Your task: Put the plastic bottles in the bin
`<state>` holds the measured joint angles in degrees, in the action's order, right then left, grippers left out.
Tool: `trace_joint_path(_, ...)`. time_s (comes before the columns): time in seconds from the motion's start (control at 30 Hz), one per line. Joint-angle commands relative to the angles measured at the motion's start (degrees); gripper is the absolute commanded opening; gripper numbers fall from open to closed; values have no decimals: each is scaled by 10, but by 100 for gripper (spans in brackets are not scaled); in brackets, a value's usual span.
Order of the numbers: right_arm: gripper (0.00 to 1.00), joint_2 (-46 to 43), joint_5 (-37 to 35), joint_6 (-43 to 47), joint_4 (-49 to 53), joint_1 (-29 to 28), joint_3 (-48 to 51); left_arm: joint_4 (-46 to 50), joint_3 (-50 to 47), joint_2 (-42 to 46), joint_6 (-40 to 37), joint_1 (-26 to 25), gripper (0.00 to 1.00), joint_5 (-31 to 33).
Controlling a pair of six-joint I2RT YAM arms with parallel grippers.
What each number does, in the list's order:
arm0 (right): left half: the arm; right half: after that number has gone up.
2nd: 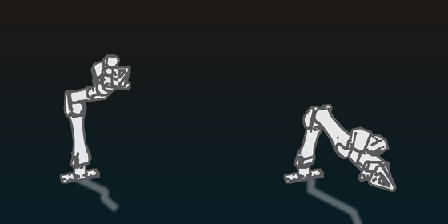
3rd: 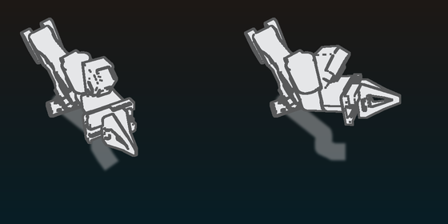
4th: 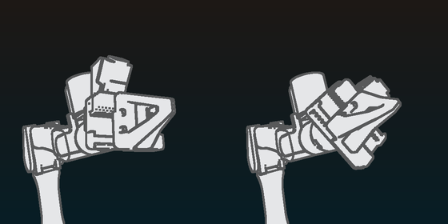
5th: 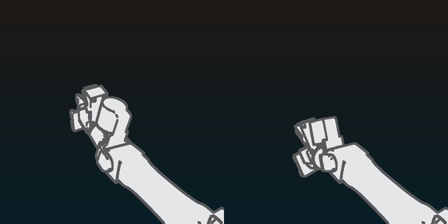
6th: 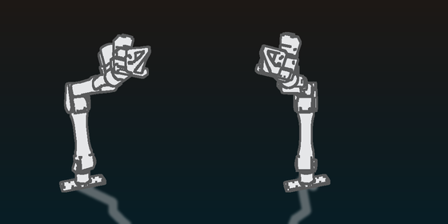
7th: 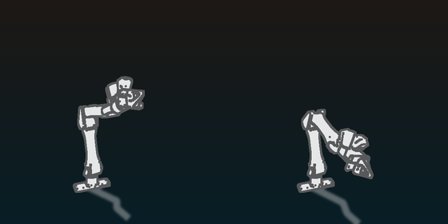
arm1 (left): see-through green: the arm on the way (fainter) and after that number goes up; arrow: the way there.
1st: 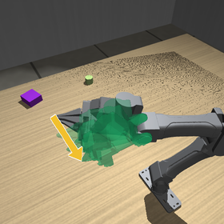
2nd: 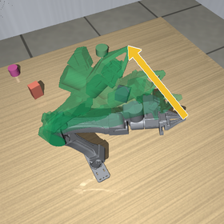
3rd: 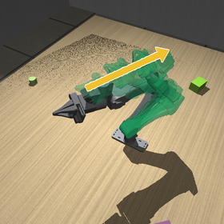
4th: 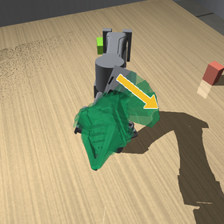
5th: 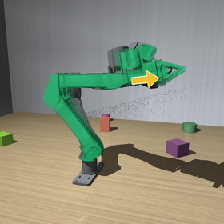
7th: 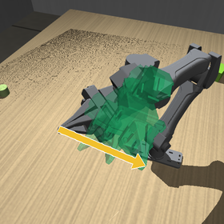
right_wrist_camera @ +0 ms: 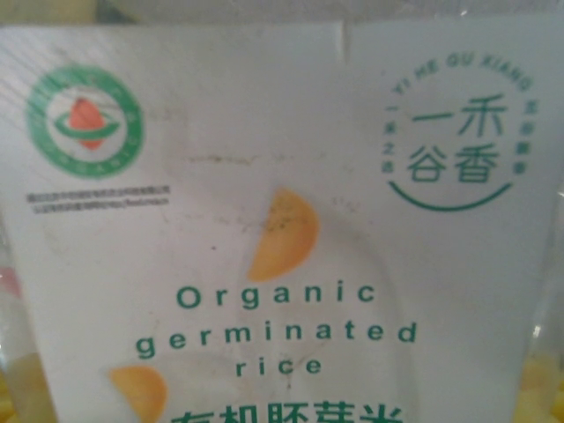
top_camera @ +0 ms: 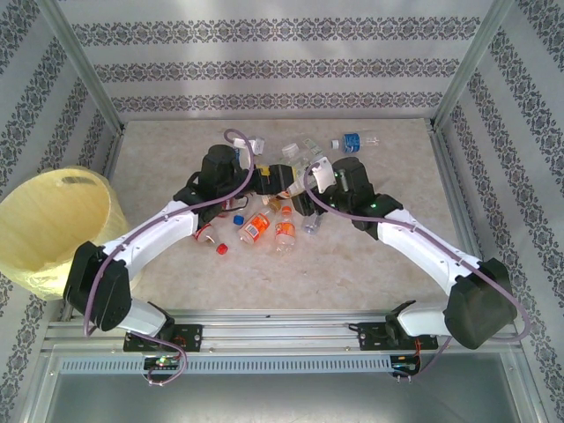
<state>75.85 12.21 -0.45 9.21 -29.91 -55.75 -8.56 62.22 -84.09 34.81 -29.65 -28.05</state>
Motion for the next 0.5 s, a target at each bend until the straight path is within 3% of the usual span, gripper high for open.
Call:
trace_joint_path(0.0, 70, 13, 36, -21, -31, -10, -30, 38, 33, -20, -27, -9, 100, 24)
trace_joint_path(0.17, 71, 33, 46, -18, -25, -18, -51, 67, 71, -52, -40, -10, 93, 5)
trace_joint_path(0.37, 72, 51, 50, -5, -3, -24, -81, 68, 83, -64, -33, -11, 65, -1)
trace_joint_path(0.47, 76, 50, 62, 8, 0, -23, -83, 58, 85, -65, -25, -10, 59, -9)
